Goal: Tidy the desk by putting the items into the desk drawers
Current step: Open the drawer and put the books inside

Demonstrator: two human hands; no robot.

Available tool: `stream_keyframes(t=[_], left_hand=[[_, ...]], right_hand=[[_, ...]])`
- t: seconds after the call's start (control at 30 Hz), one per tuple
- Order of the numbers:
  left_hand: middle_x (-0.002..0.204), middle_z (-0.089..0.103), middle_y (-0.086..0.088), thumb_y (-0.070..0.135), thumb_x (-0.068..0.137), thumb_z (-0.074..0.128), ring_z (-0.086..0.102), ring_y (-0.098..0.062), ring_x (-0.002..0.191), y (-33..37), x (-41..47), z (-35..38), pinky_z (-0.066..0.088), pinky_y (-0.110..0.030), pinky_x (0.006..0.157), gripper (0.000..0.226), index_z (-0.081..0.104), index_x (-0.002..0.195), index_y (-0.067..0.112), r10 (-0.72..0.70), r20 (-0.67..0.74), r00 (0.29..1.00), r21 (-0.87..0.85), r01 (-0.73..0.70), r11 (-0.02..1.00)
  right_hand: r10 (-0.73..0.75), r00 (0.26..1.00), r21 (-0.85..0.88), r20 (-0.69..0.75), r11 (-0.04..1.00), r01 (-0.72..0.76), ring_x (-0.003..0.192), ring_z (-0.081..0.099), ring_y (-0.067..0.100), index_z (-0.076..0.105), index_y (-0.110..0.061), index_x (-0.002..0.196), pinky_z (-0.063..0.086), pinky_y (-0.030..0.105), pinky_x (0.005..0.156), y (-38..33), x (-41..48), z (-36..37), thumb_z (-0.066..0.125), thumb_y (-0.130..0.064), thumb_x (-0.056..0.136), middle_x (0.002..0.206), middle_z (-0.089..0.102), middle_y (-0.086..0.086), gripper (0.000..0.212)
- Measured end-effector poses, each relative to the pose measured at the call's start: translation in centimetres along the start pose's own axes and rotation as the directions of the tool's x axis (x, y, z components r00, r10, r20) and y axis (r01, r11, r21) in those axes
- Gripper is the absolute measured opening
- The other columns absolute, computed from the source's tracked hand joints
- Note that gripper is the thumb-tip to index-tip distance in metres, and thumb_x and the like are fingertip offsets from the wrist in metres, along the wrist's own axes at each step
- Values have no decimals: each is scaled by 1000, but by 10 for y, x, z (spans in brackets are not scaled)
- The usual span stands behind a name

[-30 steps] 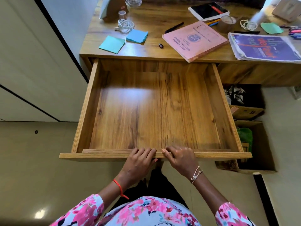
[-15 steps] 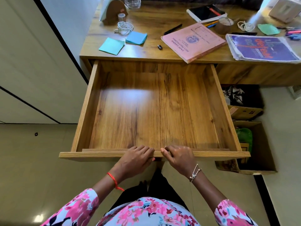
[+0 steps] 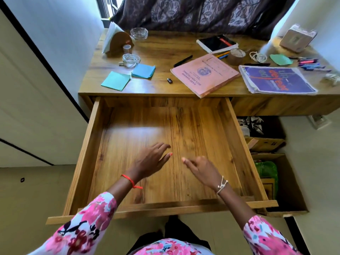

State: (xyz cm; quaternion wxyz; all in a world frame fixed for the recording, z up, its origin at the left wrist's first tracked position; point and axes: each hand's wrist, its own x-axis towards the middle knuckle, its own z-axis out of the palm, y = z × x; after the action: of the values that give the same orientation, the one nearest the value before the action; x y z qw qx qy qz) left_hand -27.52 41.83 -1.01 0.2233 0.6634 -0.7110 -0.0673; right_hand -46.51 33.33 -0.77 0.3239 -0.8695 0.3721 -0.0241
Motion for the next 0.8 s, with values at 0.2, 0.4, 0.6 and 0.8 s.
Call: stream_keyframes(t=[0.2,0.4,0.6,0.8], left_hand=[[97,66,-7,28,96,46,62,-21,86,-16,90,-6,48,-33,71,27,60,105,7,-232,-40,972,-220,218,951],[87,63,-10,24,97,46,56,-15,66,-25,178,2,44,-27,62,20,58,93,9,-511,477,716,-669,672,318],[89,63,-13,18,95,48,62,-21,78,-33,250,27,51,-30,73,14,54,96,6,-439,678,589,-716,663,-217],[88,63,-16,16,92,55,68,-24,72,-33,300,48,55,-33,70,39,44,126,0,-423,720,550,-693,589,-416]], right_hand=[[103,966,300,-238,953,-28,69,66,34,70,2,83,53,43,65,6,80,-65,48,-29,94,76,70,22,39],[293,905,458,-308,880,-129,55,58,11,69,-1,88,43,11,43,35,152,-122,48,-24,94,75,67,10,31],[355,864,455,-358,874,-171,61,57,12,67,-2,89,44,15,49,83,211,-158,49,-24,94,77,65,8,29],[349,862,458,-368,875,-159,56,57,10,66,0,92,44,11,42,111,244,-173,52,-24,93,78,65,9,28]])
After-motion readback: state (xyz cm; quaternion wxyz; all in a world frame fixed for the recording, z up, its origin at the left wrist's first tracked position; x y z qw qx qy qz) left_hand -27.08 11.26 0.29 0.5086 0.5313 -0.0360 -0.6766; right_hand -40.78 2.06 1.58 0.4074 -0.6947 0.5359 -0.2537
